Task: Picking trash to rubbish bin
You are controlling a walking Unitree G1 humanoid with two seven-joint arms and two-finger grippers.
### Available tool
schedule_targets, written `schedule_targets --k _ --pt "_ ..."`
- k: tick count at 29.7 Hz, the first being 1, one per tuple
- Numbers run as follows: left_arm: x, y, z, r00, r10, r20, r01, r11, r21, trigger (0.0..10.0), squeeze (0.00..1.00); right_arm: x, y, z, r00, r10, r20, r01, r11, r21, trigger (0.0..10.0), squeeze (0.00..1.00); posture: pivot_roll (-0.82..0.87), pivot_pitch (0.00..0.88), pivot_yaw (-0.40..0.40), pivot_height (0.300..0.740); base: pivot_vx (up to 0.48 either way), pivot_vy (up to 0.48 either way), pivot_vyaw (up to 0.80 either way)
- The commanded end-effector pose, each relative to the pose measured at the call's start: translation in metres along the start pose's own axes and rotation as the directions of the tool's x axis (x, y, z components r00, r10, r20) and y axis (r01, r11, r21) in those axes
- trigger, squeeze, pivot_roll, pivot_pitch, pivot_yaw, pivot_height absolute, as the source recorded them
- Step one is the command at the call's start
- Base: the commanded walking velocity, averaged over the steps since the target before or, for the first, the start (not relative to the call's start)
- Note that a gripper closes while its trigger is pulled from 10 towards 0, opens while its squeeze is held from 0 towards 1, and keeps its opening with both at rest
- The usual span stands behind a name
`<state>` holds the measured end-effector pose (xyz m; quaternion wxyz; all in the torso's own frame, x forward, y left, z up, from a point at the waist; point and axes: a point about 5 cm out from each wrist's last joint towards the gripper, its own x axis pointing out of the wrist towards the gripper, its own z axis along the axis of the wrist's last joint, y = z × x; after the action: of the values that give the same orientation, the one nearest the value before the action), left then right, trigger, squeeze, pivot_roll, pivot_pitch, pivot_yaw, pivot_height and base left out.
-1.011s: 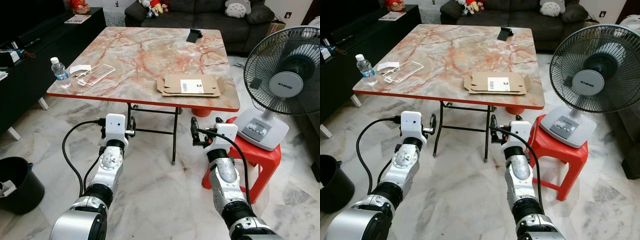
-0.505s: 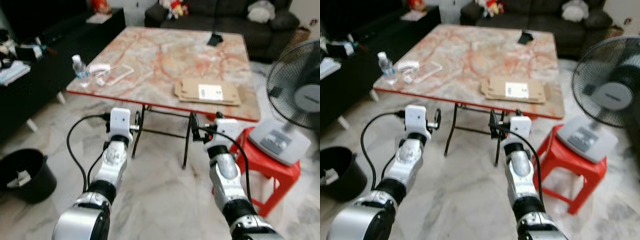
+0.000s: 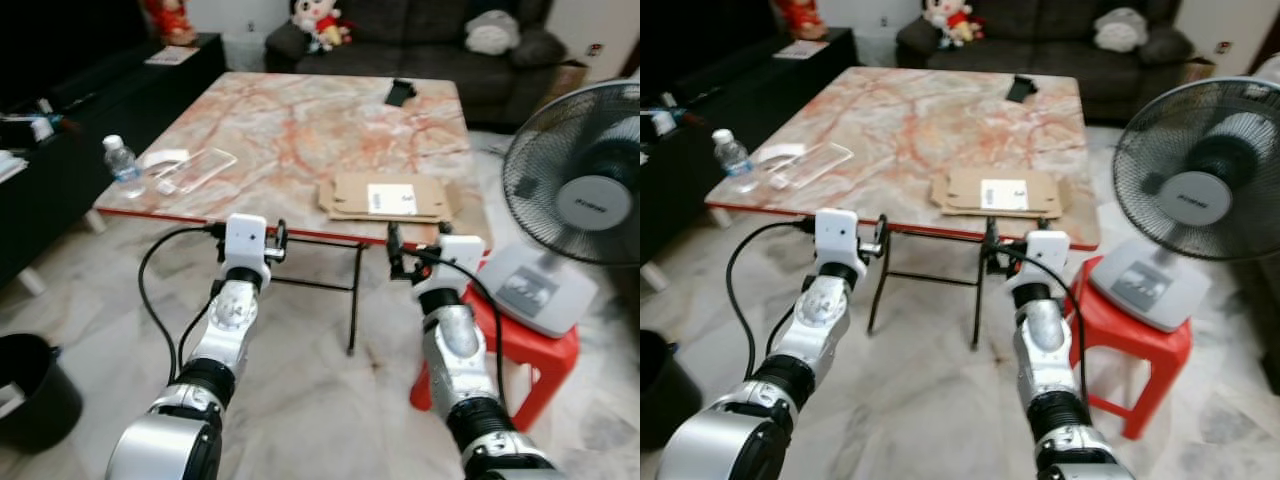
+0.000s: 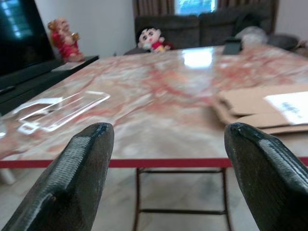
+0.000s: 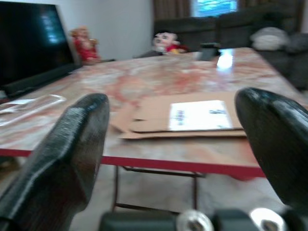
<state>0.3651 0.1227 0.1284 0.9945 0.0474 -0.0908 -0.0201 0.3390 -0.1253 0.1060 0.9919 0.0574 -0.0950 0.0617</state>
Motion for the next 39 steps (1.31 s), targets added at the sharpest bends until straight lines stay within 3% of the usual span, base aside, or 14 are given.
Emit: schedule_targets --k 1,15,21,28,39 --pt "0.0038 0.0006 0.0059 1.000 0.007 0.016 -0.007 1.000 -0.003 10.0 0.00 0.0022 -0.0020 0.0059 1.000 -0.004 0.028 0.004 1.000 -0.002 10.0 0.00 -0.12 0.025 0.012 0.740 0.300 0.000 0.00" --pt "0.0049 0.0018 0.0071 1.000 0.018 0.017 -0.018 1.000 -0.005 10.0 0.00 0.0036 -0.0007 0.0084 0.999 0.010 0.033 -0.009 1.000 -0.030 10.0 0.00 -0.11 0.030 0.011 0.740 0.313 0.000 0.00" --pt "0.0051 0.0019 0.0072 1.000 0.019 0.015 -0.019 1.000 -0.006 10.0 0.00 0.0040 -0.0015 0.0066 1.000 0.000 0.015 0.000 1.000 0.010 10.0 0.00 -0.11 0.032 0.010 0.740 0.334 0.000 0.00" --pt "0.0052 0.0020 0.0073 1.000 0.017 0.016 -0.017 1.000 -0.006 10.0 0.00 0.0042 -0.0010 0.0088 0.999 0.007 0.034 -0.008 1.000 0.012 10.0 0.00 -0.11 0.032 0.010 0.740 0.335 0.000 -0.80" --pt "0.0053 0.0019 0.0076 1.000 0.015 0.016 -0.015 1.000 -0.004 10.0 0.00 0.0033 0.0006 0.0091 0.999 0.018 0.037 -0.017 0.999 -0.027 10.0 0.00 -0.11 0.035 0.011 0.740 0.335 0.000 0.00"
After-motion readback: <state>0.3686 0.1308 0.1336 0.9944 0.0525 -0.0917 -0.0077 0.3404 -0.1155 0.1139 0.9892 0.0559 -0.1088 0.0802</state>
